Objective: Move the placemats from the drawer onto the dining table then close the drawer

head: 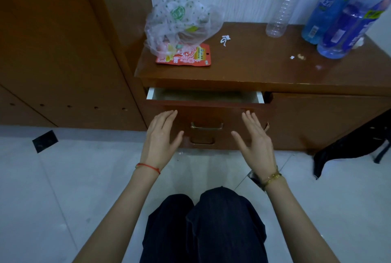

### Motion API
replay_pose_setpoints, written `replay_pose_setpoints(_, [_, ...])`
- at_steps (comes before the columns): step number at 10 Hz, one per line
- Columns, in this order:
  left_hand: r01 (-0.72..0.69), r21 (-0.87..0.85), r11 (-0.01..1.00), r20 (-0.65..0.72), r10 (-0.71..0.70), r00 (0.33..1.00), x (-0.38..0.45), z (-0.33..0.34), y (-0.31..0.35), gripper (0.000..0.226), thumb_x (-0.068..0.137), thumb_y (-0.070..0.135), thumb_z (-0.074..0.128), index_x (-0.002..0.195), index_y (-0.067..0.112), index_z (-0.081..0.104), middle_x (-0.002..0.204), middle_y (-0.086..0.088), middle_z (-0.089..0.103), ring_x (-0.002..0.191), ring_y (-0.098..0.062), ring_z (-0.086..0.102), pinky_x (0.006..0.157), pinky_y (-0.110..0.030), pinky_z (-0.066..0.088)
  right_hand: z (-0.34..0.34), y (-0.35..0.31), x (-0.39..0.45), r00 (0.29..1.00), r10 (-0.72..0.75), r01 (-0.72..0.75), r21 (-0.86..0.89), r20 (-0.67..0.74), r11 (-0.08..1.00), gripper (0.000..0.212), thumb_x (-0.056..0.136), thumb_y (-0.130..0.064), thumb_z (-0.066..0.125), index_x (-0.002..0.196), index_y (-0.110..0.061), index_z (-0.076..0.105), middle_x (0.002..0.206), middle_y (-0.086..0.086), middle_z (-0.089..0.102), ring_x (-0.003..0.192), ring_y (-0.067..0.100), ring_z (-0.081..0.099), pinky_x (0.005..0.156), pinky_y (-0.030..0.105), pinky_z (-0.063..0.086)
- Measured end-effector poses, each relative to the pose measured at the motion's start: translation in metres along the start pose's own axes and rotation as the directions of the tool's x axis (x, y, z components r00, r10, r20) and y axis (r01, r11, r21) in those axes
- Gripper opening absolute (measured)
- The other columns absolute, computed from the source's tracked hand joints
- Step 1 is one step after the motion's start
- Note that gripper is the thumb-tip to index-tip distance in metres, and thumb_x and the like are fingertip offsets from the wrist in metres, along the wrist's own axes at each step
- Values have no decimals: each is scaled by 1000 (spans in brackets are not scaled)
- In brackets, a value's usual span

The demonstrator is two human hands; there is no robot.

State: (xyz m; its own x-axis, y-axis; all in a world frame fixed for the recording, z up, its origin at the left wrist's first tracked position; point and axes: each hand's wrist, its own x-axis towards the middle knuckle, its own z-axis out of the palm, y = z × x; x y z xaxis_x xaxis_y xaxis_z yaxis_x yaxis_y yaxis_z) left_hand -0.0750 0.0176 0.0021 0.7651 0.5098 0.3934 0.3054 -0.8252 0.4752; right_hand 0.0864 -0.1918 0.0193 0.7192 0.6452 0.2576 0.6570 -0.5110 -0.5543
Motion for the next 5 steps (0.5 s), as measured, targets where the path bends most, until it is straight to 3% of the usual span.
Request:
replay_pose_setpoints(1, [-2,26,1000,24,2,1000,19,2,-4,54,90,22,61,139,7,45,135,-10,51,128,-25,45,109,-44,38,1,5,17,1000,-10,10,-56,2,998,59,96,-32,56,147,-12,36,155,0,32,146,11,18,96,-7,-10])
replay_pose_setpoints(2, [6,54,999,52,-8,999,35,5,-7,56,89,23,61,140,7,44,137,-10,49,130,-25,43,109,-46,36,3,10,32,1000,-18,20,-81,20,997,58,97,-30,54,149,-15,34,157,-2,28,147,8,15,109,14,-1])
replay_pose_setpoints(3, [7,79,997,73,-12,997,45,10,-10,58,88,24,62,141,8,43,140,-10,47,133,-26,41,110,-47,35,5,12,44,999,5,0,-84,54,996,57,98,-28,53,150,-17,31,158,-5,24,147,7,11,104,29,10])
replay_pose_setpoints(5, [-4,63,998,82,-1,997,54,6,-11,59,89,25,61,143,11,40,142,-8,46,134,-25,40,111,-47,35,10,24,54,999,-43,44,-73,11,996,57,96,-28,55,148,-15,35,156,0,30,148,15,16,113,42,35])
